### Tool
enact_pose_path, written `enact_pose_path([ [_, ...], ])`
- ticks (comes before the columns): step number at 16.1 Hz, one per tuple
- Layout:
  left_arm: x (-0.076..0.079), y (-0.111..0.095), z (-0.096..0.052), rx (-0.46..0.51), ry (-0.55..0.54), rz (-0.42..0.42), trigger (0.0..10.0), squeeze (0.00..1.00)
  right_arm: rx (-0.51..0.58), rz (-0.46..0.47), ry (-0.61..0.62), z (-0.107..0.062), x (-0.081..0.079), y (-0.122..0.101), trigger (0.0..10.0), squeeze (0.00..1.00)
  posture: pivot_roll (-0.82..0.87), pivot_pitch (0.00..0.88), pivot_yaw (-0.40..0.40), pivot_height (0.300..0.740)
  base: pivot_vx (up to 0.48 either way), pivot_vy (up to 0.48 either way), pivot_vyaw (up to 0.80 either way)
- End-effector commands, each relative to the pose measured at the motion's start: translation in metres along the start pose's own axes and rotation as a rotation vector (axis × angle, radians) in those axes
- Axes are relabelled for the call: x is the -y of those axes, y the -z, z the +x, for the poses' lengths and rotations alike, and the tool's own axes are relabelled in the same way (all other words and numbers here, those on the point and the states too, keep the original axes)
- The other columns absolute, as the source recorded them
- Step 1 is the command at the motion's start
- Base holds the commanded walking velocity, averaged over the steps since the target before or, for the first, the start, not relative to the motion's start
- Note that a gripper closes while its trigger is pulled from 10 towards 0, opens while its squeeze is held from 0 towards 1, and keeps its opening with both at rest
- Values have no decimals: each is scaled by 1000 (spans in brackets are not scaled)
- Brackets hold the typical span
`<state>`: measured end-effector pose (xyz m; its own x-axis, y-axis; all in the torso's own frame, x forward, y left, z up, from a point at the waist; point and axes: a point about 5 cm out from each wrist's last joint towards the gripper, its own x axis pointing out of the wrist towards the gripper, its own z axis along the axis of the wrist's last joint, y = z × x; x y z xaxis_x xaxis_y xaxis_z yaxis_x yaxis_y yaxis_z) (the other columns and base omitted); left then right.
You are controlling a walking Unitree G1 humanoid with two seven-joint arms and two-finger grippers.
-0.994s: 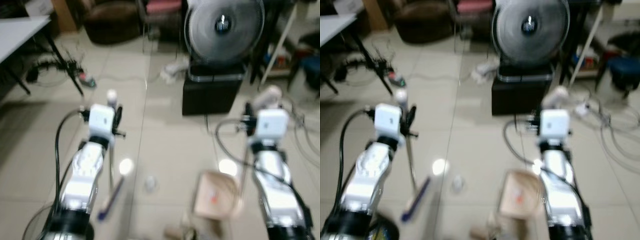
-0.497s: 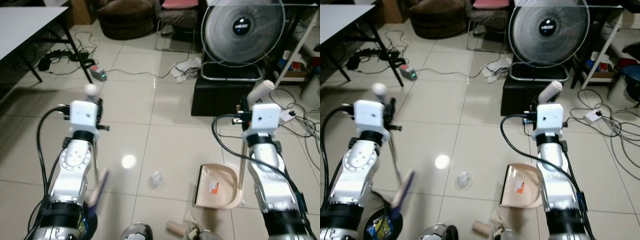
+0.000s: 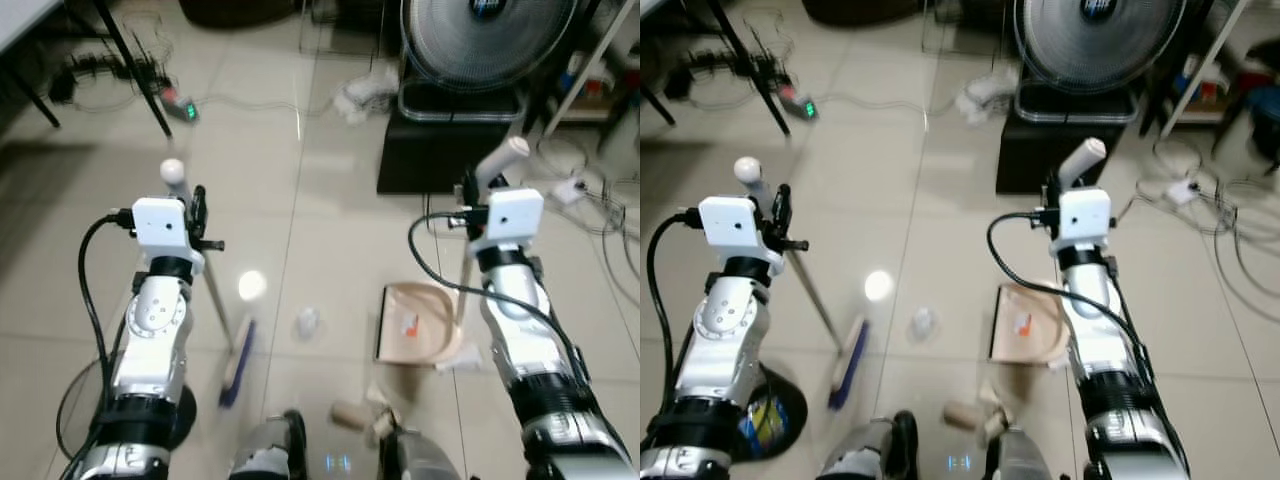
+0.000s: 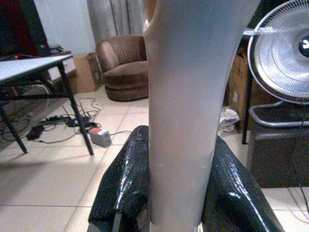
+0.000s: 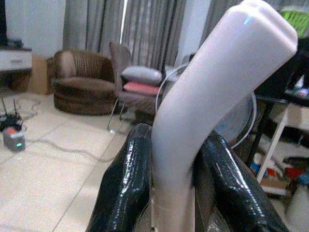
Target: Sweep floor
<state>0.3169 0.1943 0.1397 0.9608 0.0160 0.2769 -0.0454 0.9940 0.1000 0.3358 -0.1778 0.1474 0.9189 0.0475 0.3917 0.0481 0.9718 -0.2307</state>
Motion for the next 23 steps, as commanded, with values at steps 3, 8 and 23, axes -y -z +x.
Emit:
enact_pose_path([
  [3,11,-14,9,111,44,8,10000,0,23,-30,21,4,-5,4,10000,0,148,388,103,740,0,0,0],
  [8,23,-22,26,187,64,13,10000,0,28,-1,50,14,-25,4,10000,0,188,419,105,740,0,0,0],
  [23,84,-28,40,210,331,-271,10000,0,-5,62,-246,-7,-91,11,10000,0,176,422,81,740,0,0,0],
])
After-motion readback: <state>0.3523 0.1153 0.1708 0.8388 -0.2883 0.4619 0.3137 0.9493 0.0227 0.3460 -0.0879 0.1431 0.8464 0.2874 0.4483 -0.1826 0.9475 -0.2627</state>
